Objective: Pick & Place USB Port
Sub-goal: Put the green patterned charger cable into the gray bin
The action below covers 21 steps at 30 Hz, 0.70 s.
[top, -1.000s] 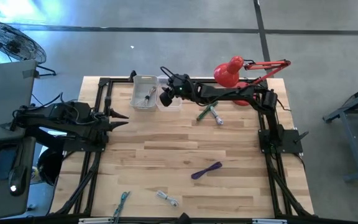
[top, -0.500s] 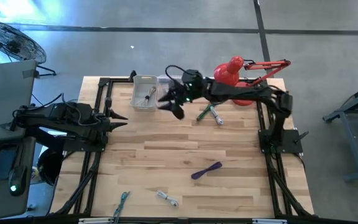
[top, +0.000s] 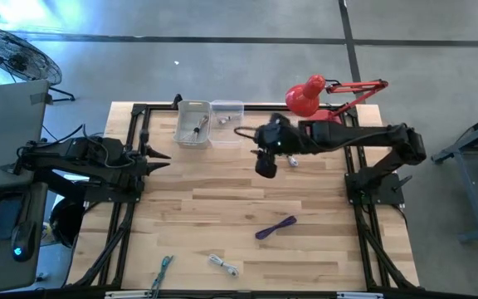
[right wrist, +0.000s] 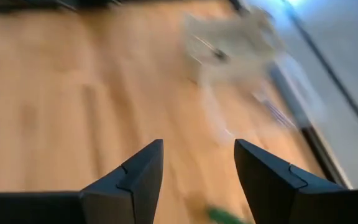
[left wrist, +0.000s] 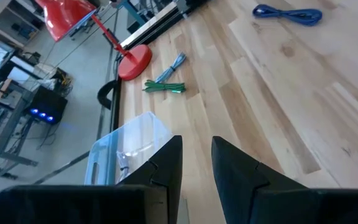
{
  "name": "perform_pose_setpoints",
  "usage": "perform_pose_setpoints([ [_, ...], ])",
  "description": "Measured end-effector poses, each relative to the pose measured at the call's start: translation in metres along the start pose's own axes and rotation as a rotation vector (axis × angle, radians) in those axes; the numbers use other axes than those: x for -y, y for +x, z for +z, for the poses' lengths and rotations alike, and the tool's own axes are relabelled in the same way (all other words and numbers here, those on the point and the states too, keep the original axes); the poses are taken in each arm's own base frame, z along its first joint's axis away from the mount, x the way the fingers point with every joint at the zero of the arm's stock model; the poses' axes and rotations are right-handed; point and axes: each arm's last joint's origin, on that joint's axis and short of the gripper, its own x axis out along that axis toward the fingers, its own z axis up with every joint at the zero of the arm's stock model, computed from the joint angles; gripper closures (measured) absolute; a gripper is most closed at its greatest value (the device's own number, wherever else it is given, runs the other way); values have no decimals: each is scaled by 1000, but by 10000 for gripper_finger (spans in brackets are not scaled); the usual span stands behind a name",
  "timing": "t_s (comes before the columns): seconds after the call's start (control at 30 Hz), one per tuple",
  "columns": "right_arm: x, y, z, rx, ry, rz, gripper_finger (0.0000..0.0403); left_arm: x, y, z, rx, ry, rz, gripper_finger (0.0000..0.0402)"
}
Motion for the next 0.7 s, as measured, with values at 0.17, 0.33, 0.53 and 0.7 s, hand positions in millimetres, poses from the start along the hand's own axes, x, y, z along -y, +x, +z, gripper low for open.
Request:
perform_pose_setpoints([
  [0.17, -1, 7, -17, -98, 58, -164, 213, -1, 0, 0, -12, -1, 23, 318],
  [0.33, 2, 28, -40, -162, 100, -198, 213, -2, 0, 1, 2, -6, 33, 318],
  [0.53, 8, 51, -66, -221, -74, -158, 213, -2, 0, 1, 0, -6, 33, 318],
  [0.7, 8, 65, -90, -286, -292, -115, 213, -1, 0, 1, -4, -4, 31, 318],
])
